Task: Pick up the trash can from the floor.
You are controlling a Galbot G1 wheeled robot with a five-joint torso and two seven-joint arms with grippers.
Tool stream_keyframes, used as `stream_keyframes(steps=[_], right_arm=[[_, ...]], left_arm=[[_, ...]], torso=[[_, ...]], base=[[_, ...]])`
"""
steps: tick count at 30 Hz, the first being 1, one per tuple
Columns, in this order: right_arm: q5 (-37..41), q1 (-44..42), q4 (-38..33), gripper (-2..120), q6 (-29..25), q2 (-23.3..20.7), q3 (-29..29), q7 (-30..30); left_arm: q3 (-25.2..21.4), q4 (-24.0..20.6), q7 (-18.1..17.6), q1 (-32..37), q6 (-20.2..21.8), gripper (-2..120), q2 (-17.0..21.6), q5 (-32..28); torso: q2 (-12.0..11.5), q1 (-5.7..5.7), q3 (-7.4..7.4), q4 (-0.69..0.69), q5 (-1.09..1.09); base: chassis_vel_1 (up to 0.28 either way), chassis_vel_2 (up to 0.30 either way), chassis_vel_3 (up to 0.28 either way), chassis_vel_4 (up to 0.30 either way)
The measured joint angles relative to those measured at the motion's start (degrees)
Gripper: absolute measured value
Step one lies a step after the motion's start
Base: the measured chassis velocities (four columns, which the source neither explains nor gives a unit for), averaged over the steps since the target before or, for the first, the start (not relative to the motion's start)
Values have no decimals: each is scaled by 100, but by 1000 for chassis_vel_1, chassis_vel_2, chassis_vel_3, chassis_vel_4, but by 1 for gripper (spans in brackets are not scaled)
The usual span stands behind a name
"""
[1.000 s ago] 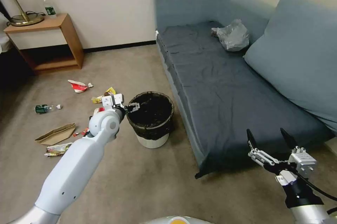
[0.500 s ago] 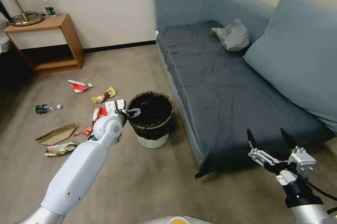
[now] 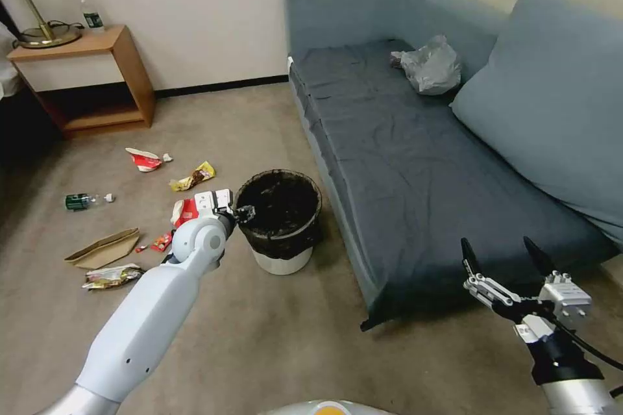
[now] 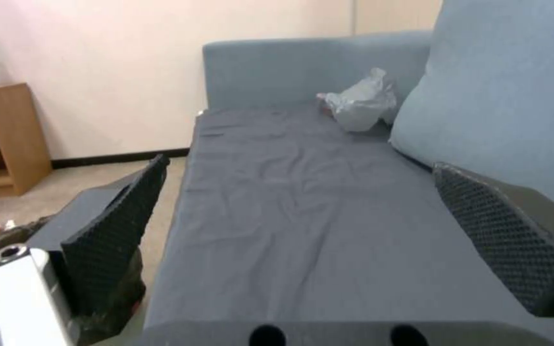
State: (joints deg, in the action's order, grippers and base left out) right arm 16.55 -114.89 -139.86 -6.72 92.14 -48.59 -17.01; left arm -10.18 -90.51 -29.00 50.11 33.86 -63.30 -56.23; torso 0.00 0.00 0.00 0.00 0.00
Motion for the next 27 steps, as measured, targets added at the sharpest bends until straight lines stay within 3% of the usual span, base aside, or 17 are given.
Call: stream_keyframes(steps=[12,23,27], right_arm=[[0,-12,-19,100,5,0,16,3],[-2,-12,-19,100,7,0,39,4],[-5,-25,-29,100,7,0,44,2]], left_arm=[[-71,-35,91,45,-9,7,21,14],[-152,-95,96,131,-17,6,38,60],[-356,-397,77,252,-21,6,150,53]], torso=[[0,0,0,0,0],[0,0,0,-1,-1],[0,0,0,0,0]], base=[[0,0,0,0],[0,0,0,0],[0,0,0,0]])
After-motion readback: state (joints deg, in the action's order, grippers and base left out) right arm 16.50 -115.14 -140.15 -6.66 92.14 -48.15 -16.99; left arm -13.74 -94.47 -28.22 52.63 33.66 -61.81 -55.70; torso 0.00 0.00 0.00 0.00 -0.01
